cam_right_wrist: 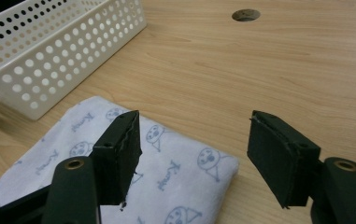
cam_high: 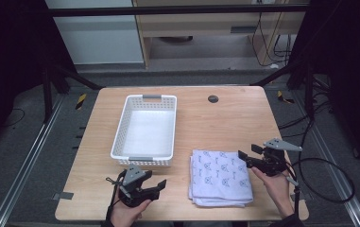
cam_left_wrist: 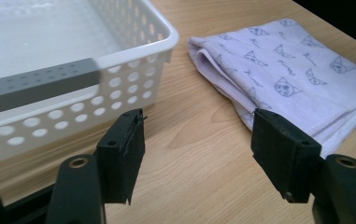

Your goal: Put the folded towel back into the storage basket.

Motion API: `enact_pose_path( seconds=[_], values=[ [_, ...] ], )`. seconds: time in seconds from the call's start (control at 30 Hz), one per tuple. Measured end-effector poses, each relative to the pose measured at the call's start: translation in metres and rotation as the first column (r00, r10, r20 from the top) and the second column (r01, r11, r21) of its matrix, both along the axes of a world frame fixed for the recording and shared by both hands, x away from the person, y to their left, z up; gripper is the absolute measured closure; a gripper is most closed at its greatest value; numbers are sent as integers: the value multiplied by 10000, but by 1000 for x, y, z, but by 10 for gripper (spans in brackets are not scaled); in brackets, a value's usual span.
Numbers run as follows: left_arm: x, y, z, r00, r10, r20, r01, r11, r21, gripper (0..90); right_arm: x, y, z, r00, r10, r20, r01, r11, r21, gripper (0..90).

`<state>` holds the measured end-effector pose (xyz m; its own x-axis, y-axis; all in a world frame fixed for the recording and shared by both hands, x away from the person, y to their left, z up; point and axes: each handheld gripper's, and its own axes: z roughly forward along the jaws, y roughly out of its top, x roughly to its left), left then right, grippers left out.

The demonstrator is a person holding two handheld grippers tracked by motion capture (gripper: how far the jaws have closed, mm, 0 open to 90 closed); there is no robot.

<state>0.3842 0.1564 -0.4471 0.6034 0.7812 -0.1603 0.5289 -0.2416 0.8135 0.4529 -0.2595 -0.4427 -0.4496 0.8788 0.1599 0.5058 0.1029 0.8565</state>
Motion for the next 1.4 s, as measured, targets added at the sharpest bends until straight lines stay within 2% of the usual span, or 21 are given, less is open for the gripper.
enact_pose_path(
  seconds=[0.1,0.2,0.23,0.27,0.3,0.4,0.43,0.47,0.57,0.97,1.23,1.4],
  values=[
    [0,-7,0,9999,-132,9,132,9999,104,345,1,1,0,10000,4,-31,-3,10000,48,349],
    [0,-23,0,9987,-510,15,509,9983,284,350,2,3,-2,9999,96,-81,-96,10000,-27,350],
    [0,-23,0,9987,-510,15,509,9983,284,350,2,3,-2,9999,96,-81,-96,10000,-27,350],
    [1,-32,0,9975,-700,-4,700,9969,350,350,2,4,-3,9998,138,-118,-138,9999,22,351],
    [1,-32,0,9975,-700,-4,700,9969,350,350,2,4,-3,9998,138,-118,-138,9999,22,351],
    [3,-49,-3,9945,-1041,-111,1045,9937,410,353,3,4,-7,9995,179,-259,-181,9998,-71,351],
    [3,-49,-3,9945,-1041,-111,1045,9937,410,353,3,4,-7,9995,179,-259,-181,9998,-71,351],
    [4,-57,-5,9930,-1175,-120,1180,9918,485,353,3,4,-9,9992,195,-338,-202,9996,-197,351],
    [6,-67,-7,9909,-1332,-192,1341,9893,575,349,4,4,-13,9983,215,-536,-228,9994,-245,351],
    [18,-93,-16,9898,-1328,-512,1374,9853,1012,332,3,4,-22,9961,277,-838,-309,9988,-374,352],
    [27,-106,-30,9888,-1232,-841,1349,9791,1520,304,2,5,-29,9941,331,-1033,-402,9970,-667,366],
    [30,-110,-40,9883,-1129,-1030,1288,9781,1635,287,5,5,-36,9890,419,-1421,-521,9963,-688,414]
  ],
)
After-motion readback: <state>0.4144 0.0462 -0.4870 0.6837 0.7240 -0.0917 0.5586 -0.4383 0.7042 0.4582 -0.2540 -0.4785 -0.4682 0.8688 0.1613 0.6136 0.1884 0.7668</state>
